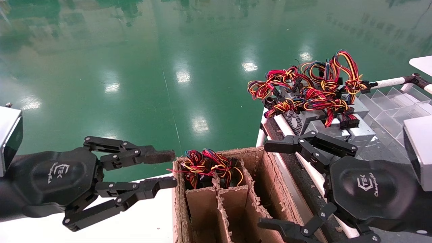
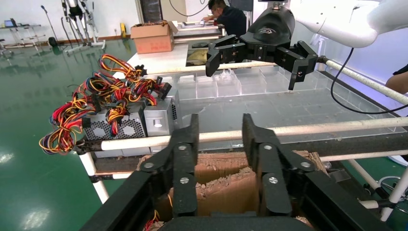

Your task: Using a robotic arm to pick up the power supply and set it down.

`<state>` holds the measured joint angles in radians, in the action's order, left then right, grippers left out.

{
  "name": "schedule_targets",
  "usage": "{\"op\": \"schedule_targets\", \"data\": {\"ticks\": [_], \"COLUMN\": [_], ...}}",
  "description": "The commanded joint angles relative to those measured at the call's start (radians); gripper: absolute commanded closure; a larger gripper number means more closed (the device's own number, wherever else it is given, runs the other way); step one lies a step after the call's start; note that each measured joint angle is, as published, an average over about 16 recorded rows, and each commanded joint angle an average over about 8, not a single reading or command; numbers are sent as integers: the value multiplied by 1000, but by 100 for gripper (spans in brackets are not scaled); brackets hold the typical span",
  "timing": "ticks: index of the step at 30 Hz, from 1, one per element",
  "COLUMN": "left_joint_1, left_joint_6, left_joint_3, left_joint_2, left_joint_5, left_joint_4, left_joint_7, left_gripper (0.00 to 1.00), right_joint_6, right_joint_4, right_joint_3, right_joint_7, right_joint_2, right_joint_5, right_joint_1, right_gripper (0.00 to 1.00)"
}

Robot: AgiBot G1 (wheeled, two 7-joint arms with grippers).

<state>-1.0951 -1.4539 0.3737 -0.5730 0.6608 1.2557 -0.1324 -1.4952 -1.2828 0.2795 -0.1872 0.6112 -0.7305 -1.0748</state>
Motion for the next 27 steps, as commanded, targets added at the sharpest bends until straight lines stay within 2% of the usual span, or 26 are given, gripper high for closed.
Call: {"op": "schedule_targets", "data": {"ticks": [1,13,14,21,22,27], "left_joint_1": [0,0,0,0,0,0], "left_joint_6": [0,0,0,0,0,0], "left_joint_3": [0,0,0,0,0,0], "left_joint_2": [0,0,0,0,0,0], "left_joint_5": [0,0,0,0,0,0], "left_joint_4": [0,0,0,0,0,0], "left_joint_7": [0,0,0,0,0,0], "left_gripper": [100,100,92,5,0,0], "right_joint_6": [0,0,0,0,0,1], "right_joint_4": [0,0,0,0,0,1], "right_joint_3": [0,0,0,0,0,0], "right_joint_7": [0,0,0,0,0,0], "right_joint_2": [0,0,0,0,0,0], "right_joint_5": [0,0,0,0,0,-1], "right_joint_1": [0,0,0,0,0,0], "right_gripper": [0,0,0,0,0,0]}}
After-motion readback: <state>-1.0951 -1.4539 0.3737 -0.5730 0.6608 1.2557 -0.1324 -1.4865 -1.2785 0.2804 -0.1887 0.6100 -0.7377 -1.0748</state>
